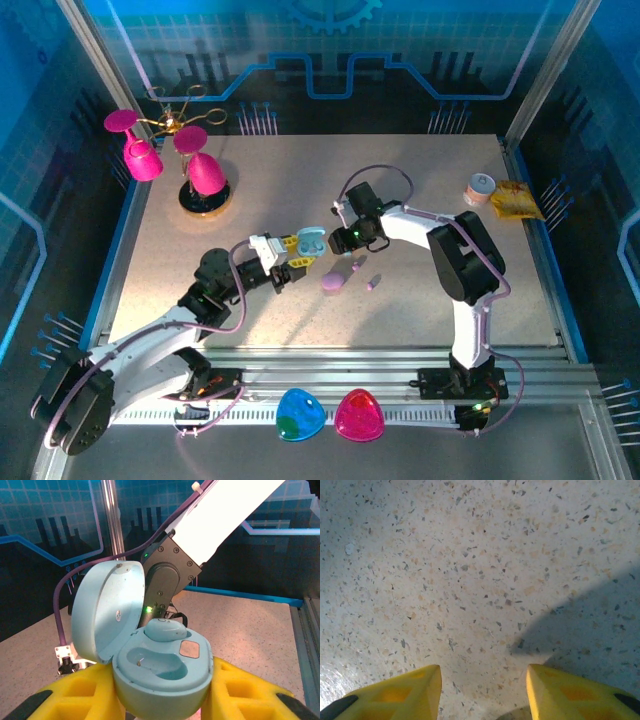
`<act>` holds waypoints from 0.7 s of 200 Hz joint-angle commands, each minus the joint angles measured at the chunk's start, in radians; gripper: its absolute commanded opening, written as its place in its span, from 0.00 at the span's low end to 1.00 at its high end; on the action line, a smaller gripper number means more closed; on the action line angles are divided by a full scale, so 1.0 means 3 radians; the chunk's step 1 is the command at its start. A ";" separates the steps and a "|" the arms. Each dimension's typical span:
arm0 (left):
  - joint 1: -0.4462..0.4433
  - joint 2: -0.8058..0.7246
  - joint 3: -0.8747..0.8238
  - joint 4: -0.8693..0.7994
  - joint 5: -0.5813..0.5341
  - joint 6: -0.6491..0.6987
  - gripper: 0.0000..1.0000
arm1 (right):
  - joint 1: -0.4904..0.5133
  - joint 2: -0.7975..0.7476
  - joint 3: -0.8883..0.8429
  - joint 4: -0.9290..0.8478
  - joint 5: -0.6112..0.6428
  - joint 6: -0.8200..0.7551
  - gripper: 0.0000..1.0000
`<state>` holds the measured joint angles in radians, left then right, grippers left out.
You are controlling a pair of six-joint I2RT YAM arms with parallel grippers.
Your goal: Insert wireless bluetooth earbuds into charging case
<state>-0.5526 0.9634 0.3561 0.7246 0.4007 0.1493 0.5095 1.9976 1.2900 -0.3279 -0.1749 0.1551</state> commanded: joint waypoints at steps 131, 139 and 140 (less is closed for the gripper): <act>0.0022 -0.0075 -0.0074 0.0159 0.0054 -0.0012 0.20 | 0.0209 -0.0525 -0.0191 -0.0434 0.0813 0.0073 0.46; 0.0023 -0.0104 -0.0097 0.0214 0.0038 -0.0030 0.20 | 0.0252 -0.0482 -0.0116 -0.0523 0.0888 0.0081 0.45; 0.0022 -0.0106 -0.0100 0.0219 0.0036 -0.0034 0.20 | 0.0256 -0.0474 -0.0107 -0.0536 0.0902 0.0081 0.45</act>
<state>-0.5526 0.9562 0.3542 0.7261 0.4076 0.1555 0.5426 1.8458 1.1828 -0.3954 -0.0227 0.1638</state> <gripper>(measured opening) 0.352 0.458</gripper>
